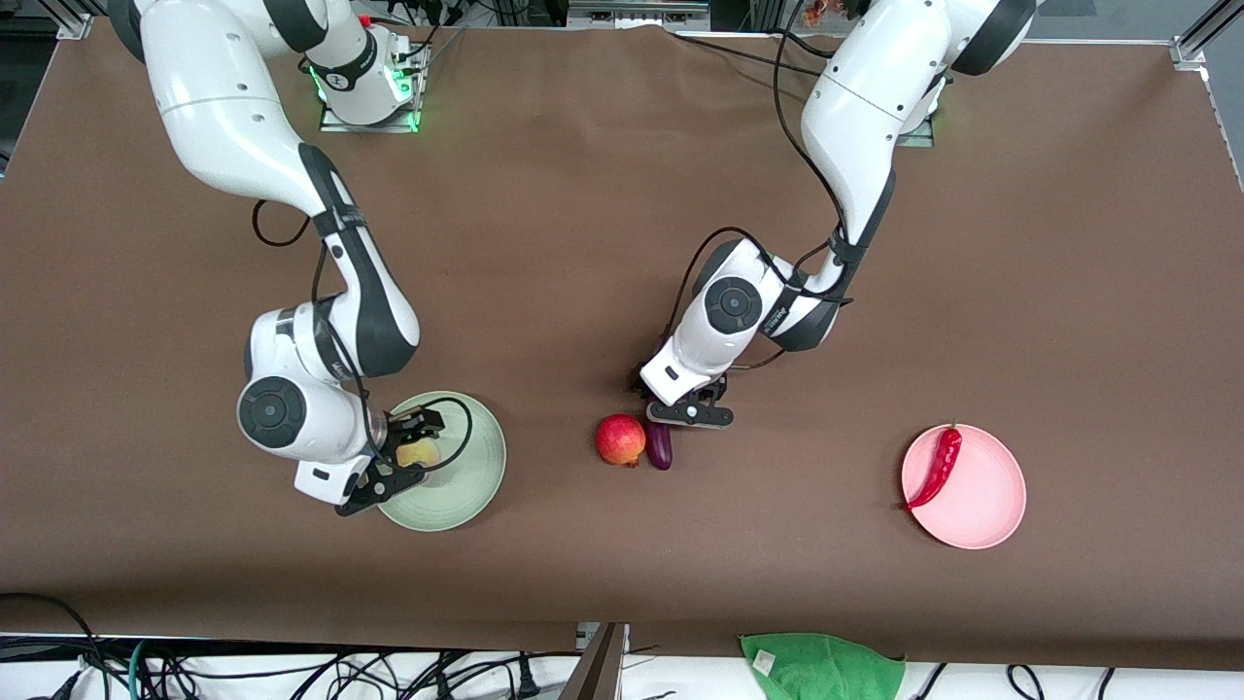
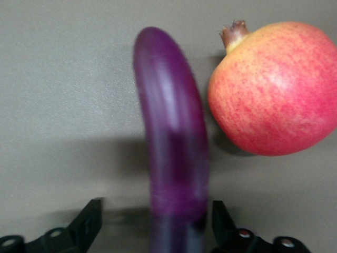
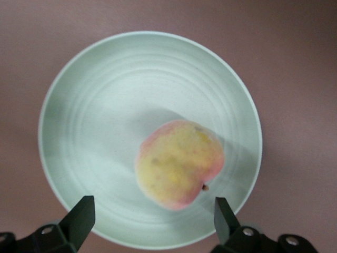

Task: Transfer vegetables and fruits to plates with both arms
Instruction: 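Place the peach on the green plate while the left gripper grasps the eggplant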

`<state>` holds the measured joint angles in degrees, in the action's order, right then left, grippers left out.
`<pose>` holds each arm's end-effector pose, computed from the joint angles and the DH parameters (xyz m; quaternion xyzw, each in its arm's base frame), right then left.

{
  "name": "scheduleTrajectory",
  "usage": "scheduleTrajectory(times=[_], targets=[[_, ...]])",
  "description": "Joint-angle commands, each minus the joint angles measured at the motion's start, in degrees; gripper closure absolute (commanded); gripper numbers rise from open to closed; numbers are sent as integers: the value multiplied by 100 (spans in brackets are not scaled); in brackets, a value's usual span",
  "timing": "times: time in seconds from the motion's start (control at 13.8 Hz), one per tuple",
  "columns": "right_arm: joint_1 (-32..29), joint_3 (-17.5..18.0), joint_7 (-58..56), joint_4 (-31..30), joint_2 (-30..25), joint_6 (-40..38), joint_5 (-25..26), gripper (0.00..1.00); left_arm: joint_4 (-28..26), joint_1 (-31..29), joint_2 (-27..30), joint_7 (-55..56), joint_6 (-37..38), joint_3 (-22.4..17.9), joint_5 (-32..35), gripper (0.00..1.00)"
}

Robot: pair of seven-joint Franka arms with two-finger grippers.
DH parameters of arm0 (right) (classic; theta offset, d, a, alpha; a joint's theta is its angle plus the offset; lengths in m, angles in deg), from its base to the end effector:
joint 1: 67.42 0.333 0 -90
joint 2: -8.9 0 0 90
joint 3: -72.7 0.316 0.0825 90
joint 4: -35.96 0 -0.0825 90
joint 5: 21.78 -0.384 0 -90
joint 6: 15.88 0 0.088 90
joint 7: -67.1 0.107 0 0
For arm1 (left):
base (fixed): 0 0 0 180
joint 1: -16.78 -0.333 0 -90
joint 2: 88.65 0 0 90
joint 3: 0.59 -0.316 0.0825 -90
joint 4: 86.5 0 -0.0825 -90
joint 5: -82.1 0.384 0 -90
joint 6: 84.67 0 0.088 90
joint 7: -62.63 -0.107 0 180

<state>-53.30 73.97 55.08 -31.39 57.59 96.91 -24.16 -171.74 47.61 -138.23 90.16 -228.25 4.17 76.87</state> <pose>0.7284 0.1984 0.2736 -0.9736 -0.2250 0.0291 0.0265 0.5989 -0.4142 0.1721 0.9950 -0.0186 0.0340 0.0915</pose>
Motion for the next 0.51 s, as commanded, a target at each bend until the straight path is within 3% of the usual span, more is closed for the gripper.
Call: scheduleTrajectory(times=[0.0,0.07,0.15,0.44], targets=[[47,66,365,213,-61,-389,-253,0,-71,45,89,139,-39,-55,119,81],[117,127,533,205,-122,-390,-324,0,-71,36,106,139,-4,-55,119,97],[153,189,787,205,-122,-390,-342,0,-71,-7,133,148,14,-46,119,100],[564,576,2543,179,-26,83,-342,0,34,-332,361,51,337,-55,119,100]])
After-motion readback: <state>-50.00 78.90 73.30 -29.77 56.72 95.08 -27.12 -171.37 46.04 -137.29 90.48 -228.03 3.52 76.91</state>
